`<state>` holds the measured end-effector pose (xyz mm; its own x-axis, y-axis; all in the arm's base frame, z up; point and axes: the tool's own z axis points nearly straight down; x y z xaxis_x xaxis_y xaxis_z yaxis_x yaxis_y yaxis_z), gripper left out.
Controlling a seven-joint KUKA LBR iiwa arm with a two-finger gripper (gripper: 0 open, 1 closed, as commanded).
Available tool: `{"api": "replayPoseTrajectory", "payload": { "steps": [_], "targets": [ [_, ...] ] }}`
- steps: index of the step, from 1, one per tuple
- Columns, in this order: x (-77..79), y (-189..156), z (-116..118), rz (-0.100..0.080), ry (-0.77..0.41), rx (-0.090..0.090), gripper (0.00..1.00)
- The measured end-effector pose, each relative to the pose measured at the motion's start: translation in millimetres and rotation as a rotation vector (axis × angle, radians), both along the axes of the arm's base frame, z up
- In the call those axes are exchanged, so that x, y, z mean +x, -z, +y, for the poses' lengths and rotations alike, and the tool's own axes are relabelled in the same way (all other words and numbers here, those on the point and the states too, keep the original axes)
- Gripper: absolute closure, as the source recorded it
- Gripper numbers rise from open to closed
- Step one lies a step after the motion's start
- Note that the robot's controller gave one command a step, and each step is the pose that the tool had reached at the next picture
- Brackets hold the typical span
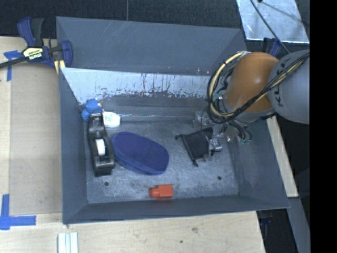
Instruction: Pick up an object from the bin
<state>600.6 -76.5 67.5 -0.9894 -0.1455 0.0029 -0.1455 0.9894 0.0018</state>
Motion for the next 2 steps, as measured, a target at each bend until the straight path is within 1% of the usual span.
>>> {"api": "replayPoseTrajectory", "payload": {
  "steps": [1,2],
  "targets": [
    [1.6,-3.7,-0.9,-0.006,0.0,-0.002,1.0],
    [4.0,-80.5,-12.3,-0.016,0.023,-0.003,1.0]
  ]
}}
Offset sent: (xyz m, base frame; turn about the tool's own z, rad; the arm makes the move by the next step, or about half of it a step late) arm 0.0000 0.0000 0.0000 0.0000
